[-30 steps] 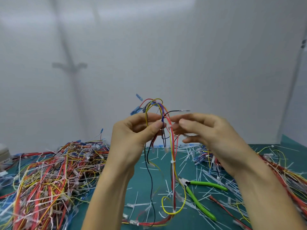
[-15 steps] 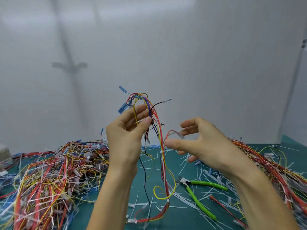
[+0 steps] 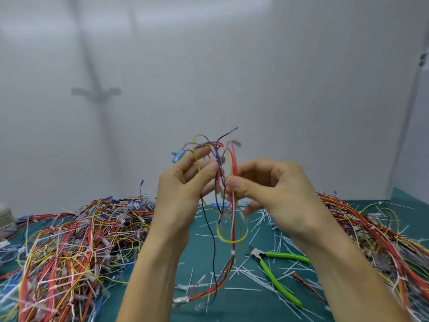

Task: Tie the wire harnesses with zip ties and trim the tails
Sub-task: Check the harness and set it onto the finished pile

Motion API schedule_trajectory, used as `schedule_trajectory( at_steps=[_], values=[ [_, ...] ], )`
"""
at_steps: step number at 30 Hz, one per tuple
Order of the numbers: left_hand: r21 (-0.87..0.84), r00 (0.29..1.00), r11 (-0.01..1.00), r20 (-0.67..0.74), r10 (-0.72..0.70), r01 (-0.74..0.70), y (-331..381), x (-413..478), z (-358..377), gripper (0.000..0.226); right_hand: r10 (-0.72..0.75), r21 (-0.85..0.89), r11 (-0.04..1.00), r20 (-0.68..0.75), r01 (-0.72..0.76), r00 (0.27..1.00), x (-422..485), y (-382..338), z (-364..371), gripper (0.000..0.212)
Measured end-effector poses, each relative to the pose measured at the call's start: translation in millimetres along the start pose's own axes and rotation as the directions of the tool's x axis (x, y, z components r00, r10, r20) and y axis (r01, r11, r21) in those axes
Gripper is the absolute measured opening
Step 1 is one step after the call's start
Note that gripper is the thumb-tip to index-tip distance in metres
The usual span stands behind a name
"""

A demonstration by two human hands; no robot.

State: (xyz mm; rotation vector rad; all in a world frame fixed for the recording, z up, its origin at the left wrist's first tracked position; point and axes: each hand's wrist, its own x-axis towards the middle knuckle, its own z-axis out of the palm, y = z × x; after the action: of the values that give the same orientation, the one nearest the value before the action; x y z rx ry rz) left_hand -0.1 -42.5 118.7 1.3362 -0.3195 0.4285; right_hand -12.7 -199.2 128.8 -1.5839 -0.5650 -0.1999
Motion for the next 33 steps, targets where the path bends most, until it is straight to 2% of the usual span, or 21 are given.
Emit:
schedule_trajectory(
  at_steps=[2, 4, 6, 9, 12, 16, 19, 20, 22, 24, 26, 30, 33],
  values=[
    [0.108, 0.991, 0.99, 0.082, -0.101, 0.092, 2.8, -2.2, -2.1, 0.021, -0.054, 0.067, 0.996, -0.08, 0.06, 0.995, 1.5, 0.8, -1.2, 0.007],
    [0.243, 0.971, 0.959, 0.152, -0.187, 0.146, 2.2, -3.5, -4.7, 0.037, -0.073, 0.095, 0.992, -0.141, 0.087, 0.987, 3.1, 2.2, -2.9, 0.014],
    [0.369, 0.944, 0.919, 0.234, -0.234, 0.137, 2.0, -4.3, -5.5, 0.048, -0.08, 0.104, 0.989, -0.188, 0.101, 0.979, 4.3, 3.6, -5.1, 0.017],
    [0.357, 0.925, 0.93, 0.316, -0.211, 0.09, -0.8, -6.5, -0.4, 0.042, -0.09, 0.098, 0.989, -0.213, 0.113, 0.973, 5.5, 5.4, -5.8, 0.013],
    [0.249, 0.951, 0.966, 0.277, -0.139, 0.069, -6.0, -5.6, 5.7, 0.034, -0.102, 0.089, 0.988, -0.24, 0.127, 0.965, 6.5, 8.5, -3.6, 0.009],
    [0.192, 0.988, 0.981, 0.151, 0.0, -0.03, -8.8, -4.6, 9.4, 0.026, -0.083, 0.019, 0.996, -0.255, 0.091, 0.963, 8.4, 11.6, -7.1, 0.013],
    [0.115, 0.997, 0.991, 0.027, 0.068, -0.07, -7.7, -1.8, 4.9, 0.023, 0.019, -0.073, 0.997, -0.212, -0.035, 0.977, 9.5, 16.1, -14.6, 0.056],
    [0.078, 0.997, 0.994, -0.014, 0.077, -0.075, -6.9, -0.6, 2.0, 0.023, 0.076, -0.113, 0.989, -0.145, -0.093, 0.987, 9.3, 16.9, -17.0, 0.068],
    [-0.007, 0.993, 0.996, -0.079, 0.083, -0.083, -4.3, 1.2, -3.5, 0.024, 0.198, -0.215, 0.959, 0.04, -0.185, 0.979, 7.9, 19.4, -19.4, 0.074],
    [-0.087, 0.987, 0.992, -0.14, 0.082, -0.094, -1.5, 1.8, -7.0, 0.027, 0.284, -0.296, 0.928, 0.178, -0.224, 0.942, 7.7, 24.5, -16.9, 0.074],
    [-0.149, 0.979, 0.983, -0.189, 0.077, -0.106, -0.4, 2.0, -7.4, 0.029, 0.308, -0.352, 0.911, 0.229, -0.216, 0.923, 8.9, 29.8, -10.1, 0.066],
    [-0.276, 0.965, 0.954, -0.257, 0.044, -0.117, -1.9, 3.9, -3.9, 0.027, 0.279, -0.383, 0.905, 0.205, -0.185, 0.938, 9.9, 37.3, -1.3, 0.034],
    [-0.367, 0.954, 0.924, -0.3, -0.013, -0.102, -1.6, 5.1, -0.4, 0.015, 0.216, -0.313, 0.936, 0.147, -0.162, 0.965, 9.9, 37.7, -4.7, 0.015]
  ],
)
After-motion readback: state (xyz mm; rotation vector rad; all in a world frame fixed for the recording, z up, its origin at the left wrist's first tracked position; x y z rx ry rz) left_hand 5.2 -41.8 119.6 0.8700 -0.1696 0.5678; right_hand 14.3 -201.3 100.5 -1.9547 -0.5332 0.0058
